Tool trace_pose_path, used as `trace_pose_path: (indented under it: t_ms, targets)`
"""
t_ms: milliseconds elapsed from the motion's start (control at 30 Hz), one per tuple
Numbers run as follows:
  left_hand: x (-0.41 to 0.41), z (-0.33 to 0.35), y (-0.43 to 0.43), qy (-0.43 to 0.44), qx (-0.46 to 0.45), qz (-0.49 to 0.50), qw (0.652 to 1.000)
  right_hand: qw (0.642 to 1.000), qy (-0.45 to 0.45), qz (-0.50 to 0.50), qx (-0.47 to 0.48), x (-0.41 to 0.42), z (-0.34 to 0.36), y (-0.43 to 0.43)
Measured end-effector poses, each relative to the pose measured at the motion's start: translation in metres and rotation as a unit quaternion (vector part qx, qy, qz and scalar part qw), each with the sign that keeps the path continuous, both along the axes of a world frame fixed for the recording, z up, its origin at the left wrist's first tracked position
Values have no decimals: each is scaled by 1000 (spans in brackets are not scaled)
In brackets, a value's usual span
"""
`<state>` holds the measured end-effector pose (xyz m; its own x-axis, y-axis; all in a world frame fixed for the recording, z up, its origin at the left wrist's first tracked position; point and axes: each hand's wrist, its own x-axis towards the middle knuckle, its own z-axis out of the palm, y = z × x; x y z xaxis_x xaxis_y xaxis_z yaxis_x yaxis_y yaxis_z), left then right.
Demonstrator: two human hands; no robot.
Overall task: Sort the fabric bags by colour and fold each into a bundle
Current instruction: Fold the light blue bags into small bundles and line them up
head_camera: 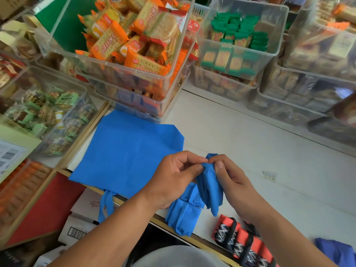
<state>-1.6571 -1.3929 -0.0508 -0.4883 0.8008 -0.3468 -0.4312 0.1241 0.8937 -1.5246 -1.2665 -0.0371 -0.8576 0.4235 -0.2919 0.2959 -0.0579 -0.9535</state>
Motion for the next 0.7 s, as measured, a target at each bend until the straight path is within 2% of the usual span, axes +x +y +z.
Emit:
trace_pose_path:
  t_ms: [167,233,333,400,533,600,700]
  targets:
    - [0,3,6,-25,-23,29,999,999,-9,24,38,-2,-2,1]
    - [3,1,10,15,-43,37,998,998,-12,11,57,-2,-3,0]
    - [0,0,14,95,-124,74,985,997,-12,-13,73,1,-3,-1]
    - [-2,2,13,84,-150,82,982,996,-24,-11,82,4,-6,-1]
    - [11,12,9,-6,-98,69,993,993,-9,-89,78,4,-10,6]
    - [18,14,7,-14,-68,62,996,986,-9,-143,83,3,-8,10]
    - [22,14,3,-10,-28,44,999,983,-9,-173,54,3,-6,10]
